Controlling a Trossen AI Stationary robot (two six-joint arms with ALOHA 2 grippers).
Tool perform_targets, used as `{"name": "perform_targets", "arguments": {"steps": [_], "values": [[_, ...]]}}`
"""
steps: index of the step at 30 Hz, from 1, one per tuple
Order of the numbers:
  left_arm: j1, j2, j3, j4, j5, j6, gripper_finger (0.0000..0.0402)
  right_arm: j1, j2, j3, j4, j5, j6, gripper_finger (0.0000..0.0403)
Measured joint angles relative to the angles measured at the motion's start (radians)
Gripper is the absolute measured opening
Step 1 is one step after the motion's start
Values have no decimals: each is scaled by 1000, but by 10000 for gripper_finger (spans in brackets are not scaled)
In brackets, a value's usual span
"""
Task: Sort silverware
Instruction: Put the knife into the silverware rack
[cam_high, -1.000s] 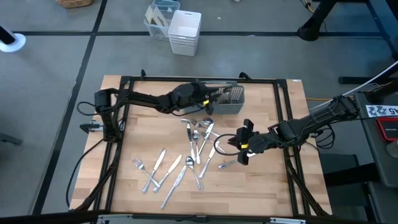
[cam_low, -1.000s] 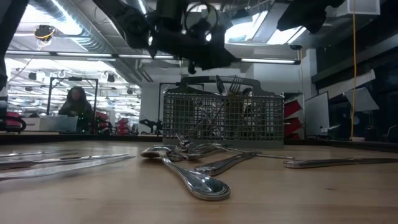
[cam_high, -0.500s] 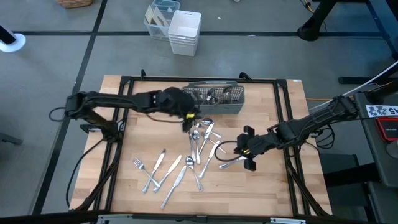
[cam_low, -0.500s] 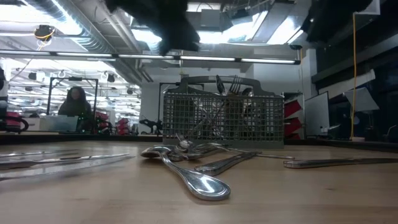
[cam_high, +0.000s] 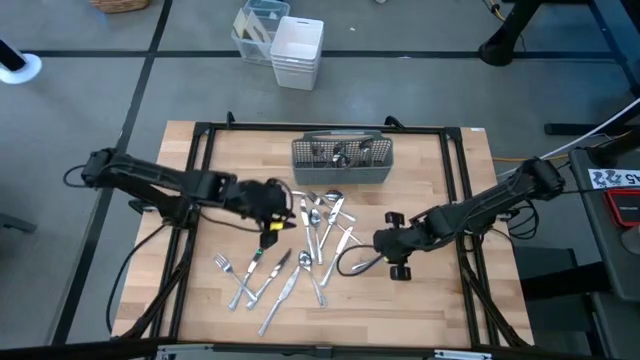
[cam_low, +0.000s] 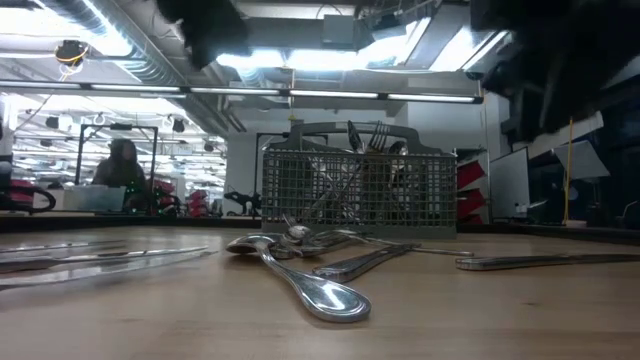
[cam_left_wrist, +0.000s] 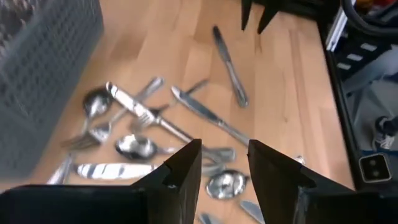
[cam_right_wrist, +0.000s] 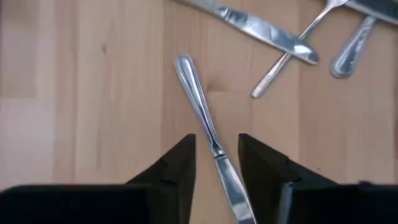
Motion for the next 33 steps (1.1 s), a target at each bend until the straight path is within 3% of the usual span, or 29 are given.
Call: {"name": "perform_targets", "arguments": {"steps": [6,14,24,33], "values": [[-94,-48,-205,200,-110,-155,125,0,108,0,-14,7,-109,151],[-115,-52,-356,398,-127,-267,125,0,255,0,-7,20,-245,148],[-115,-1,-385,545,-156,-278,125,-1,332,1,15,-40,-252,147],[-115,183,-385,873,-156,-290,125,-1,335,1,23,-50,-252,147]]}}
